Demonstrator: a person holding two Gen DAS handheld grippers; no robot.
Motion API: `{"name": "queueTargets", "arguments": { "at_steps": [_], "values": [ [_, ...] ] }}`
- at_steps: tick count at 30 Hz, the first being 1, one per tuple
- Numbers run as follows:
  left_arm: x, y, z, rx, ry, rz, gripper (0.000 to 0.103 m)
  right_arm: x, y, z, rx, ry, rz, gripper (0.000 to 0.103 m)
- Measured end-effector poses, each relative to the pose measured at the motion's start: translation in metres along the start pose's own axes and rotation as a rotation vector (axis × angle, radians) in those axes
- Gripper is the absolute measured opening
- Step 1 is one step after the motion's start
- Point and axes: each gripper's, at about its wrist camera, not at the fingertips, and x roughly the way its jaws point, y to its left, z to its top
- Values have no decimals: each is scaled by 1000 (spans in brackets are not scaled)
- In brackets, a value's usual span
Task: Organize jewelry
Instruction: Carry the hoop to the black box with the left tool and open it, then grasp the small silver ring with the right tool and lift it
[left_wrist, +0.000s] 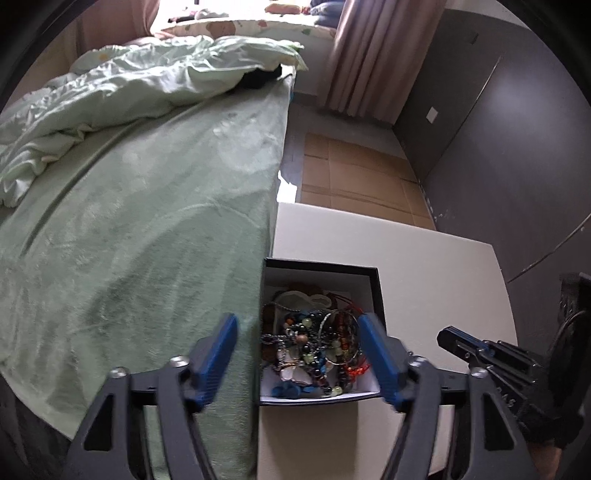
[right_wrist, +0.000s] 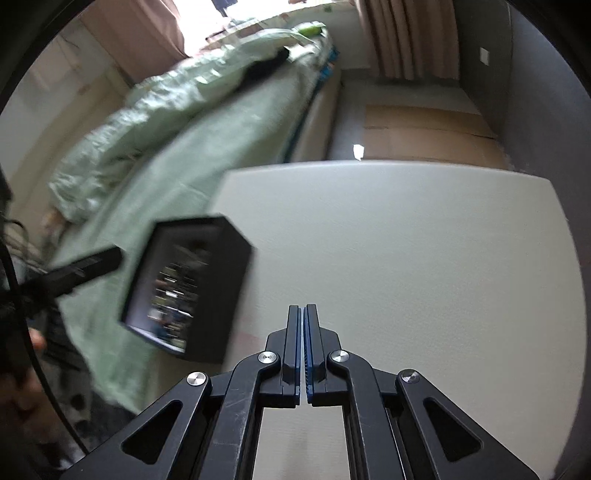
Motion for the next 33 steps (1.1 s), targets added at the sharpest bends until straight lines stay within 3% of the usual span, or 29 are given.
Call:
{"name": "queueTargets", "arguments": {
  "at_steps": [1, 6, 9, 11, 13, 23, 28, 31, 33],
  "values": [
    [-3, 2, -1, 2, -14, 2, 81, -2, 4, 1, -1, -8, 15, 4],
    [-6, 14, -5, -29, -22, -3, 82, -3, 18, -1, -11, -19, 29, 4],
    [-13, 19, -8, -26, -35, -1, 82, 12, 14, -7, -7, 69, 25, 6],
    [-17, 24, -10, -37, -43, -5, 82, 22, 13, -11, -25, 110, -23, 26],
    [-20, 28, -11, -52, -50, -13, 85, 30, 14, -12, -42, 128, -43, 35],
    [-23, 46, -19, -93, -63, -29, 88, 56, 25, -8, -93, 167, -118, 35],
    [-23, 54, -21, -102, -71, -47, 88, 62, 36, -11, -151, 167, -200, 34],
    [-21, 60, -23, -116, -74, -57, 88, 61, 39, -14, -175, 163, -250, 26],
    [-19, 62, -24, -118, -75, -52, 88, 60, 40, -15, -184, 167, -255, 15]
  ]
}}
